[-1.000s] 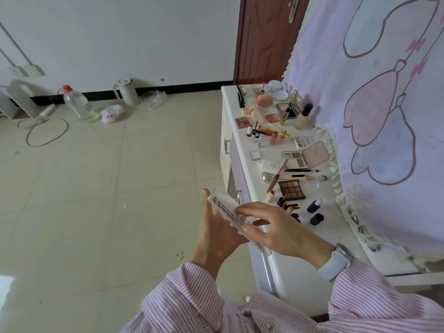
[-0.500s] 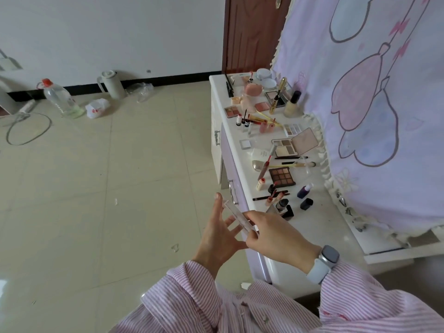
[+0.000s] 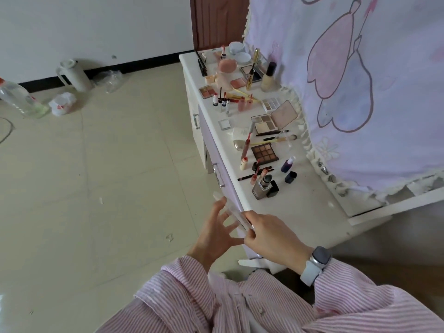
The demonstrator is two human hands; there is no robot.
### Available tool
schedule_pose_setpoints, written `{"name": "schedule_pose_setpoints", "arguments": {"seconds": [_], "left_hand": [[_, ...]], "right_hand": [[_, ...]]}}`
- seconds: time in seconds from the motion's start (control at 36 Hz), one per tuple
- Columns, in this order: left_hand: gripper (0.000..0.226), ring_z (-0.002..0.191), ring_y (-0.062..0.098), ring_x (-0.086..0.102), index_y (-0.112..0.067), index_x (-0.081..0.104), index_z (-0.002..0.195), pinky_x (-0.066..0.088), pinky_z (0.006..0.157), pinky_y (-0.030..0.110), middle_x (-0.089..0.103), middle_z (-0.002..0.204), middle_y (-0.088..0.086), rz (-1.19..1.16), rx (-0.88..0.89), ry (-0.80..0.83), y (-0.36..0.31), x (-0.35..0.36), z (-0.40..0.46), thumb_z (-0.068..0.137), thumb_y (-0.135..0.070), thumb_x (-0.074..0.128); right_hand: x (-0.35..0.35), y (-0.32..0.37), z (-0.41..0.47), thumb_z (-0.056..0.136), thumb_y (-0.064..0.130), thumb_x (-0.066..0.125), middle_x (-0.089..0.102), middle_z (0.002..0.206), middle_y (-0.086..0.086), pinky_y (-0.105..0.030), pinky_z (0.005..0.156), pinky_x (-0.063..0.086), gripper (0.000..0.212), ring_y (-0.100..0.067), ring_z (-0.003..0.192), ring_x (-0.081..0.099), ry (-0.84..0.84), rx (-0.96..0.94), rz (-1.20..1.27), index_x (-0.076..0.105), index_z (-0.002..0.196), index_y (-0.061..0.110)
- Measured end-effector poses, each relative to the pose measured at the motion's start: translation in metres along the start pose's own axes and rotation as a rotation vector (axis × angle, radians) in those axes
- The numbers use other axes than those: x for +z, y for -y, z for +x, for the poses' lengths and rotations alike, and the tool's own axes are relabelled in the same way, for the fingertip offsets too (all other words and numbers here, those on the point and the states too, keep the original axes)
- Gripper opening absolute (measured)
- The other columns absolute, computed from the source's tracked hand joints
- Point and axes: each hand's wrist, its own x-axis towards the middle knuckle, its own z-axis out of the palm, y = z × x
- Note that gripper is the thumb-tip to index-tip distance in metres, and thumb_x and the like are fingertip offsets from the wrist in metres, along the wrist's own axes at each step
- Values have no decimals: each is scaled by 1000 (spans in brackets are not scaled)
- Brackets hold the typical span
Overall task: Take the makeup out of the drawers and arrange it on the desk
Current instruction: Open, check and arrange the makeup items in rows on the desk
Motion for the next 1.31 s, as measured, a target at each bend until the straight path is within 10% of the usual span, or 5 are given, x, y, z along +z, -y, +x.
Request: {"name": "schedule_pose_setpoints", "arguments": {"seconds": [0.14,0.47,0.69,1.11,1.31], "left_hand": [[68,129,28,37,-32,47,114,47,85,59,36,137,6,69,14,21,5,1,5,53,-45,73],[123,111,10,53,-50,-15,139,41,97,39,23,142,-3,655,405,-104,3,6,-5,58,-62,76],[114,104,-5,51,-53,3,141,42,80,20,28,129,-14,730,498,-90,0,3,-5,52,-58,74],[121,101,-6,56,-56,-1,138,44,94,36,29,135,-9,792,378,2,6,6,10,44,-75,72],[107,114,25,57,-58,4,138,51,89,49,49,133,7,605,222,86,15,1,16,59,-60,76]], "right_hand": [[6,-7,-9,91,15,42,38,66,8,-23,54,30,40,-15,66,44,-51,73,35,39,131,12],[-4,-4,-13,90,16,48,64,80,-1,-26,67,48,40,-17,70,58,-186,-45,108,46,130,15],[7,-10,-11,85,16,52,69,79,-5,-38,69,54,40,-22,68,64,-269,-47,134,52,126,14],[16,-36,-15,90,16,49,67,97,-1,-30,78,51,42,-15,81,63,-259,9,170,44,132,15],[5,-65,-17,95,15,46,58,124,6,-17,89,45,39,-5,106,57,-206,97,411,42,134,16]]}}
